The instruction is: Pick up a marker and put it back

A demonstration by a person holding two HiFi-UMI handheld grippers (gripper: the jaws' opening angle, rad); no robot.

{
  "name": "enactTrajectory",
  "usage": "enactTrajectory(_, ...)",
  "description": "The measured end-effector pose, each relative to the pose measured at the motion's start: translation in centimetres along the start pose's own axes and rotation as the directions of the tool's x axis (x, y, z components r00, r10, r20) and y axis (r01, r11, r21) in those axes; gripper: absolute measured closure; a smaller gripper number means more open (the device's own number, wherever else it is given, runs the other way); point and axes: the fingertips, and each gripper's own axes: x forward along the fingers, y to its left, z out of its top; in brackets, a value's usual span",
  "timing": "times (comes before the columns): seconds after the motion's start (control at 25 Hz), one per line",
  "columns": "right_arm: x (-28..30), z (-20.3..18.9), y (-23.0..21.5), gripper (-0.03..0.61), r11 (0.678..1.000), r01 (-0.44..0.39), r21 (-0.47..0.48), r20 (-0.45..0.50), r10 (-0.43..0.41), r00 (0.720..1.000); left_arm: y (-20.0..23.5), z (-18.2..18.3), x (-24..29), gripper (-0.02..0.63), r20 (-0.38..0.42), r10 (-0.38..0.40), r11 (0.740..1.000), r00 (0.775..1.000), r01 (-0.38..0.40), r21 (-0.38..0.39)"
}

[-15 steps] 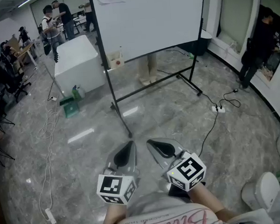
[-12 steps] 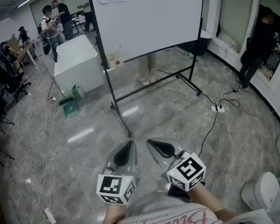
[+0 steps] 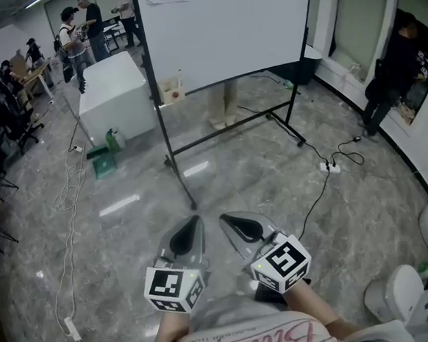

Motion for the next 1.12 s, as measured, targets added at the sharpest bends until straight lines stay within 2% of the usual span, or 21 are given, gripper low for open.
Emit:
enactTrajectory(0.36, 0.0, -0.3, -1.8, 0.578, 0.997, -0.074, -0.023, 0.012, 0.074, 0.997, 0.4, -0.5, 2.2, 0.614, 0.017, 0.065, 0.998, 0.998, -0.065, -0.026)
enactTrajectory(0.6, 1.4, -0.6, -5.0, 0.577, 0.998, -0.069, 0.002, 0.009, 0.069, 0.998, 2.2, -1.4, 4.7, 0.614, -0.007, 0.091, 0.994, 0.996, -0.092, -0.060)
enactTrajectory(0.92, 8.3, -2.1, -8.8, 0.577, 0.998, -0.060, 0.034, -0.028, 0.061, 0.998, 8.4, -1.9, 10.3, 0.614, -0.032, 0.078, 0.994, 0.996, -0.080, -0.077)
enactTrajectory(1.12, 14.6, 0.6, -12.4, 0.577, 0.999, -0.040, 0.024, 0.003, 0.040, 0.999, 13.1, 0.3, 15.6, 0.614, -0.013, 0.038, 0.998, 0.999, -0.039, -0.047)
